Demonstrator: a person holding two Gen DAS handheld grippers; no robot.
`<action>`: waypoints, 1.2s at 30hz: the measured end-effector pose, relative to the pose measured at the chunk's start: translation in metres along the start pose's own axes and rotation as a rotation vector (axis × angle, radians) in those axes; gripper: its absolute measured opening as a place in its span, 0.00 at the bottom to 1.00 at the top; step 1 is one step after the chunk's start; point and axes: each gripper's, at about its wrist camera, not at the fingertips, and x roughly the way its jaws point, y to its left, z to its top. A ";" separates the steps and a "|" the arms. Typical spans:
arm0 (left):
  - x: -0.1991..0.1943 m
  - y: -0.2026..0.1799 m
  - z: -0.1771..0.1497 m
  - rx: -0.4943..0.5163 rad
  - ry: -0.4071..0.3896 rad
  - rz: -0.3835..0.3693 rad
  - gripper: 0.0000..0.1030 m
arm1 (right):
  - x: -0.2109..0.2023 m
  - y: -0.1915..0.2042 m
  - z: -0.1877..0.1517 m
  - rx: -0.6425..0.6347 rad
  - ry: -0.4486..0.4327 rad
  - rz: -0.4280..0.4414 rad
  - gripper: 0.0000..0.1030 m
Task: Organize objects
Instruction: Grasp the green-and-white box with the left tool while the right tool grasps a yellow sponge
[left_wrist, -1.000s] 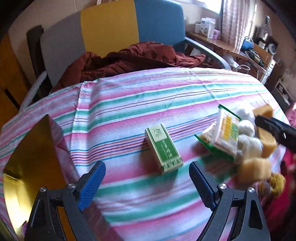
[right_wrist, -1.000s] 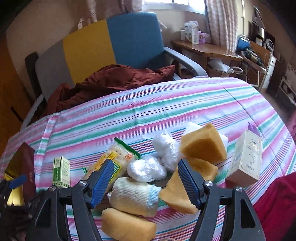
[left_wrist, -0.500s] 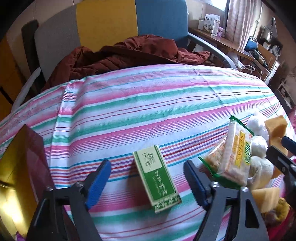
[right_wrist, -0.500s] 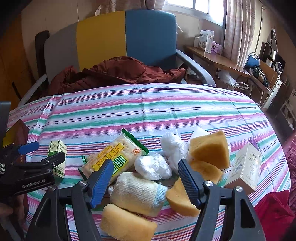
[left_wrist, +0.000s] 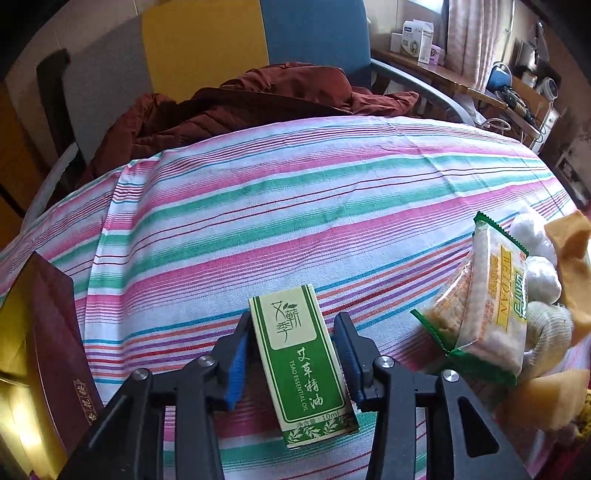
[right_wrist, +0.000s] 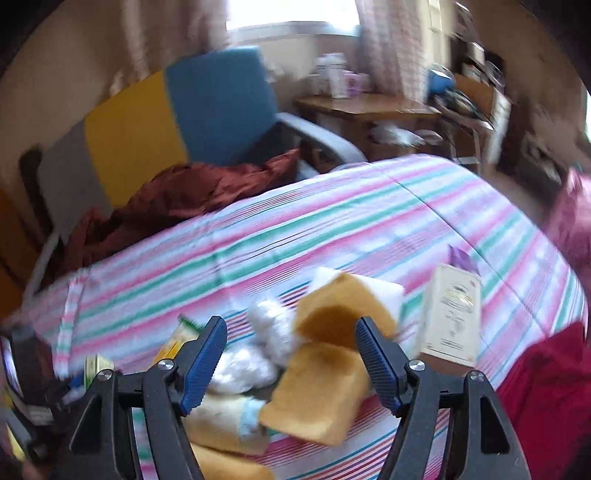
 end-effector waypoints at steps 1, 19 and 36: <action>0.000 0.000 0.000 -0.001 -0.001 -0.001 0.43 | 0.000 -0.015 0.003 0.073 0.002 0.006 0.71; -0.002 0.000 -0.005 0.023 -0.041 -0.003 0.43 | 0.048 -0.015 -0.022 0.040 0.306 -0.058 0.71; -0.097 0.029 -0.032 -0.063 -0.120 -0.230 0.30 | 0.003 0.023 -0.020 -0.107 0.153 0.133 0.47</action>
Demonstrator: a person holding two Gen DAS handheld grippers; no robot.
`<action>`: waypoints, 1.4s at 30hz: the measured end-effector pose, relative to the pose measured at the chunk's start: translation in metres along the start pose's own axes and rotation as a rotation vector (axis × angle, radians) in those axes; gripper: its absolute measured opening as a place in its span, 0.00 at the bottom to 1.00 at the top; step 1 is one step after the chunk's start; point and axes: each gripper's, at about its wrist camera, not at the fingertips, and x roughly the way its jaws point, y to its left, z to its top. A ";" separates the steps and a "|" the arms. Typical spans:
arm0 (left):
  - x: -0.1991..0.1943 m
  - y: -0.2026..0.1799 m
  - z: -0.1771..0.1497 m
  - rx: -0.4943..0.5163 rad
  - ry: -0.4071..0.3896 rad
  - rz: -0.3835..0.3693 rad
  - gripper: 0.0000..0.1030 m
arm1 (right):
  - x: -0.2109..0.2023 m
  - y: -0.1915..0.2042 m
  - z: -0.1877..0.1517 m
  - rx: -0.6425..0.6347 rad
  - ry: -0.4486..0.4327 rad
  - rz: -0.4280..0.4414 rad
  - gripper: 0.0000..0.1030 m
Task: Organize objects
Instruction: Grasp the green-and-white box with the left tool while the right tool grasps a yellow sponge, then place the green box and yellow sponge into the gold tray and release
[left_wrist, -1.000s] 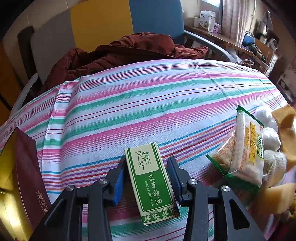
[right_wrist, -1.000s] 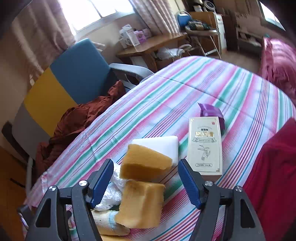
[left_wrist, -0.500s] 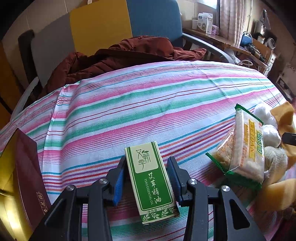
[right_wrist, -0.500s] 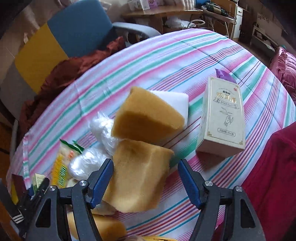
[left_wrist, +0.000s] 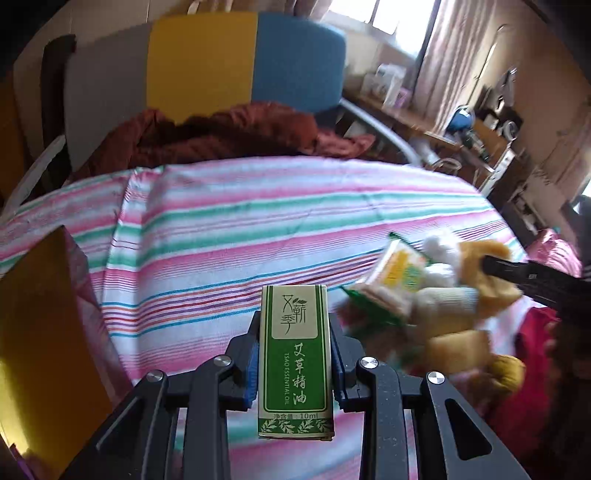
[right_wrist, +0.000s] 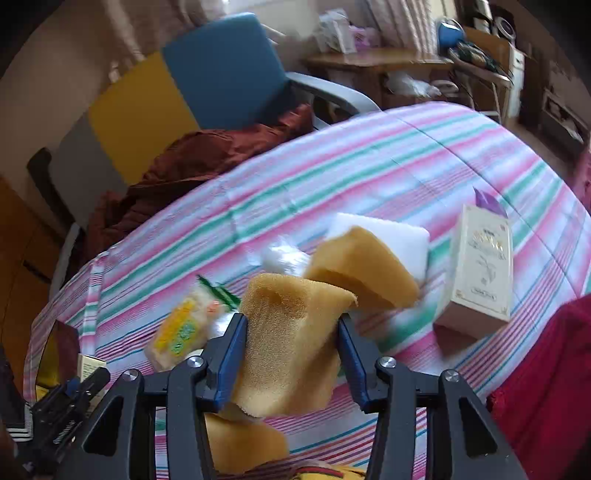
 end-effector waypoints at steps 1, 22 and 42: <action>-0.011 0.000 -0.003 0.006 -0.015 -0.005 0.30 | -0.004 0.005 -0.002 -0.018 -0.011 0.007 0.47; -0.163 0.151 -0.095 -0.299 -0.175 0.174 0.30 | -0.056 0.190 -0.065 -0.392 -0.018 0.341 0.48; -0.151 0.210 -0.140 -0.423 -0.113 0.146 0.30 | 0.043 0.392 -0.104 -0.722 0.162 0.341 0.48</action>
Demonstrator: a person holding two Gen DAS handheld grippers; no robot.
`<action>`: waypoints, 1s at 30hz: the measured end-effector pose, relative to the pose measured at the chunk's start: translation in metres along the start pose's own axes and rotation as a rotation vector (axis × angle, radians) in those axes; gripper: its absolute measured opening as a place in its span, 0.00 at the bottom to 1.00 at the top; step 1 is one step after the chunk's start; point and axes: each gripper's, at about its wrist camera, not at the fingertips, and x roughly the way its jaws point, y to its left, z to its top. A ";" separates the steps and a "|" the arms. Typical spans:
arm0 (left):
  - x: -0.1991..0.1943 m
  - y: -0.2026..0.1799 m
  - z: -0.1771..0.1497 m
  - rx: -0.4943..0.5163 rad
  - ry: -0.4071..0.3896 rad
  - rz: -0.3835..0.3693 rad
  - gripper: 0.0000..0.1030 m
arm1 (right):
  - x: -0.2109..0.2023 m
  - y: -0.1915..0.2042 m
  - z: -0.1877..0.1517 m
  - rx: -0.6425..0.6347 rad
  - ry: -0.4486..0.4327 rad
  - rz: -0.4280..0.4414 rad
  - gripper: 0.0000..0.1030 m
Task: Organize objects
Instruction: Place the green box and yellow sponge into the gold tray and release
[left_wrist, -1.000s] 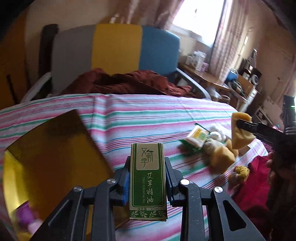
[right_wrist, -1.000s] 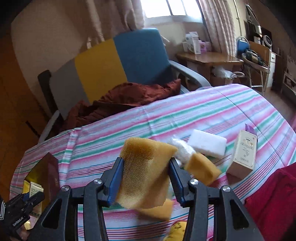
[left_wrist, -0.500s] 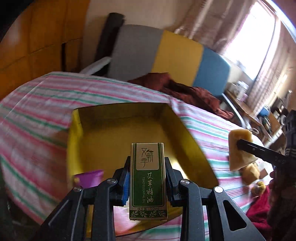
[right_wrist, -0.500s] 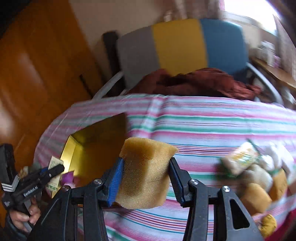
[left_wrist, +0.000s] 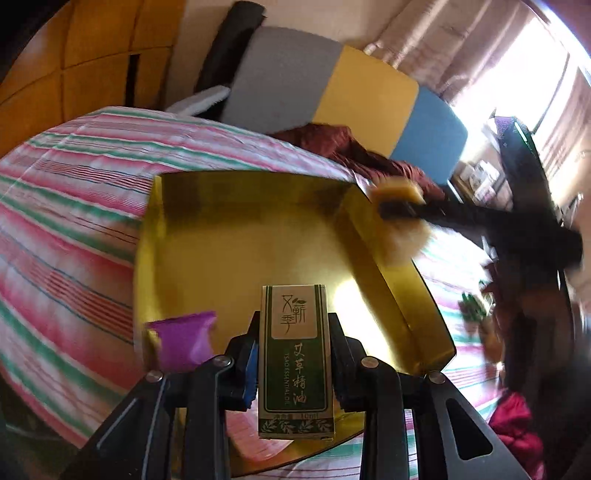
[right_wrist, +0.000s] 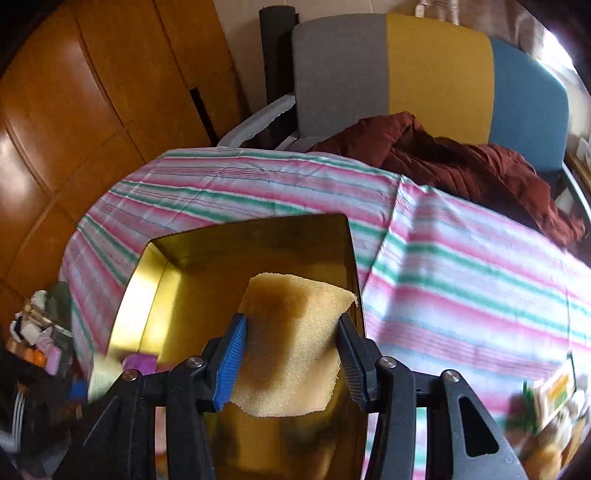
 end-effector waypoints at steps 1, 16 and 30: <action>0.005 -0.003 -0.001 0.012 0.013 0.001 0.30 | 0.007 0.002 0.007 -0.011 0.004 -0.009 0.48; 0.018 0.001 -0.023 0.034 0.072 0.064 0.49 | 0.001 -0.023 -0.016 0.070 -0.012 -0.085 0.67; -0.033 -0.017 -0.027 0.034 -0.085 0.134 0.67 | -0.045 -0.006 -0.077 0.064 -0.057 -0.095 0.76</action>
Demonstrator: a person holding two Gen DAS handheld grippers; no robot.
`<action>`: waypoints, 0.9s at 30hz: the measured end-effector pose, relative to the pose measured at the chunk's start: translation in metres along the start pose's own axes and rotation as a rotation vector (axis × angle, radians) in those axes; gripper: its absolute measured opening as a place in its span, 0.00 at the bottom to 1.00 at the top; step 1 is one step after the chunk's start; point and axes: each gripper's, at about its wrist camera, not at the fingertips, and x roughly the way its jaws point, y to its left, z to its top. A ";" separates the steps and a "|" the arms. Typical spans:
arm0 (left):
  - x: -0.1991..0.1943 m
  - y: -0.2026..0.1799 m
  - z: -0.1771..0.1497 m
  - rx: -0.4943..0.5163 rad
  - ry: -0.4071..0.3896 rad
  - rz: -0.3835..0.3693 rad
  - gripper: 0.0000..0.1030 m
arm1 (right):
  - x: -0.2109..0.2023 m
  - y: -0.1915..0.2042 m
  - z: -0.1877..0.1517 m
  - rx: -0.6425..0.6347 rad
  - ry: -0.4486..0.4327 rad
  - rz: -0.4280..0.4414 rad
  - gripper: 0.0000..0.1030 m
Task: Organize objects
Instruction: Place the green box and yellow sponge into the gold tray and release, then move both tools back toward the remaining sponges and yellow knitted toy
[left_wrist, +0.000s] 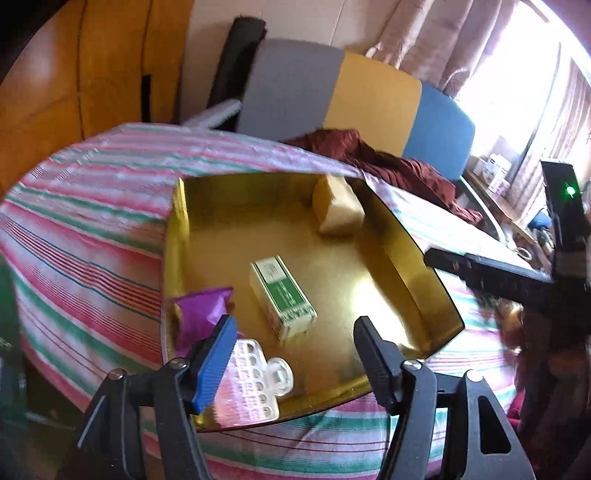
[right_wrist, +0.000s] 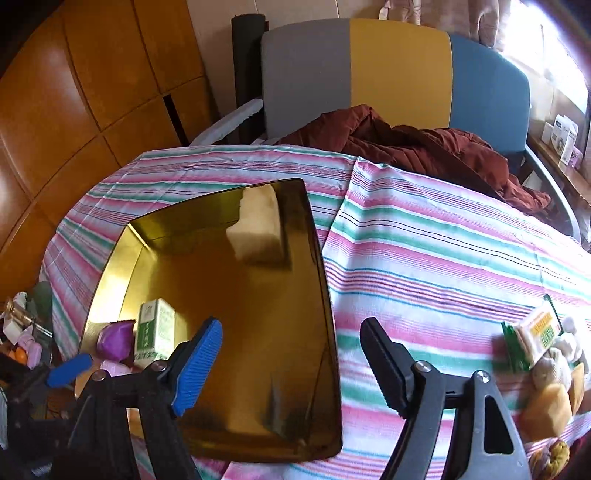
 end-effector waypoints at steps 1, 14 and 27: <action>-0.004 -0.002 0.000 0.005 -0.013 0.014 0.69 | -0.003 0.001 -0.002 -0.006 -0.007 -0.005 0.77; -0.025 -0.020 -0.008 0.068 -0.082 0.093 0.79 | -0.032 0.006 -0.031 -0.053 -0.068 -0.066 0.82; -0.026 -0.040 -0.019 0.138 -0.073 0.108 0.81 | -0.044 -0.023 -0.047 0.011 -0.082 -0.103 0.82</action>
